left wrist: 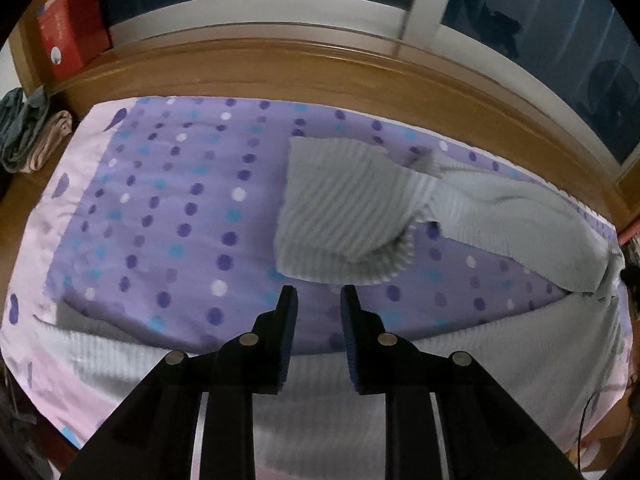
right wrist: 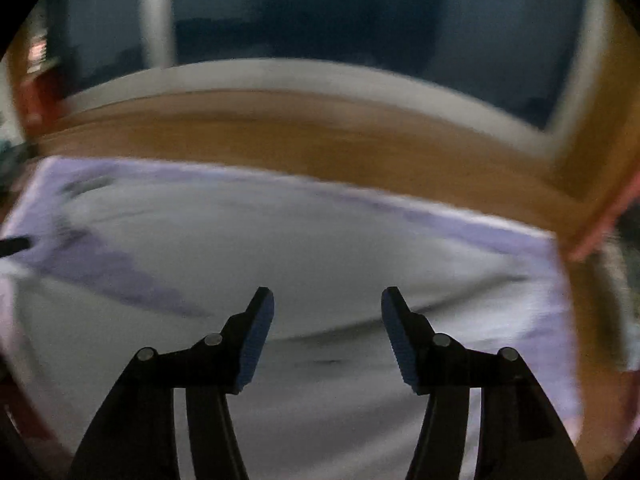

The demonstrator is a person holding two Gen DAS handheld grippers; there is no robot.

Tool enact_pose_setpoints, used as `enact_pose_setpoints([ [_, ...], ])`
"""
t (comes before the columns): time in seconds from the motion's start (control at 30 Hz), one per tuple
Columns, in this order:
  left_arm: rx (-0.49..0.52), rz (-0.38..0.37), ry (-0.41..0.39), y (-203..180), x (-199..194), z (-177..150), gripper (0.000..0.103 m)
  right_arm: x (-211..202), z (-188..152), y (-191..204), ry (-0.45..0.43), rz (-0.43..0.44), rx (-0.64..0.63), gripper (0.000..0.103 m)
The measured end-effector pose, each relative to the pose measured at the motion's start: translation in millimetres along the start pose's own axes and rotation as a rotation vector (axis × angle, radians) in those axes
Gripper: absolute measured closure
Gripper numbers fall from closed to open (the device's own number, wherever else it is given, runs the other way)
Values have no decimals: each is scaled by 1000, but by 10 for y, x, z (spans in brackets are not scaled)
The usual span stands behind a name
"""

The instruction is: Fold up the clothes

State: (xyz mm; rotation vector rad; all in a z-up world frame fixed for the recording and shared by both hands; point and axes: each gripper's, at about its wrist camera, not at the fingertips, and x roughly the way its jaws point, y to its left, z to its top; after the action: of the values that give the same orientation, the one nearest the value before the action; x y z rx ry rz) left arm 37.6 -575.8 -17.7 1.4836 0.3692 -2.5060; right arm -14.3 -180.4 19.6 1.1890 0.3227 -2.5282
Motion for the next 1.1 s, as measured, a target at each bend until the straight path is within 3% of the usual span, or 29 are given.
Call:
enact_pose_setpoints([
  [0.17,57,-44,-6,227,76,149,81,213,39,1048,23,160,-56,46],
  [0.3,118,-129,22,465,208,367,81,390,89,1767,57,254,5,46],
  [0.43,233,-221,10,623,301,669,81,475,182,2435,33,332,63,46],
  [0.53,273,-281,-1,719,418,829,81,533,303,2831,-5,350,48,46],
  [0.7,271,-334,12,817,600,965,81,826,522,3351,23,270,1,46],
  [0.87,263,-333,24,939,680,889,81,1182,611,3635,55,103,-96,49],
  [0.9,260,-336,31,955,697,874,81,1202,621,3649,46,74,-110,55],
  [0.93,255,-345,39,965,709,863,81,1202,630,3627,44,64,-100,69],
  [0.97,249,-357,44,969,711,857,81,1191,638,3557,46,67,-64,87],
  [1.0,243,-369,49,973,714,851,81,1173,642,3441,48,77,-11,93],
  [1.1,226,-410,63,977,722,837,81,1115,605,3013,63,205,196,94],
])
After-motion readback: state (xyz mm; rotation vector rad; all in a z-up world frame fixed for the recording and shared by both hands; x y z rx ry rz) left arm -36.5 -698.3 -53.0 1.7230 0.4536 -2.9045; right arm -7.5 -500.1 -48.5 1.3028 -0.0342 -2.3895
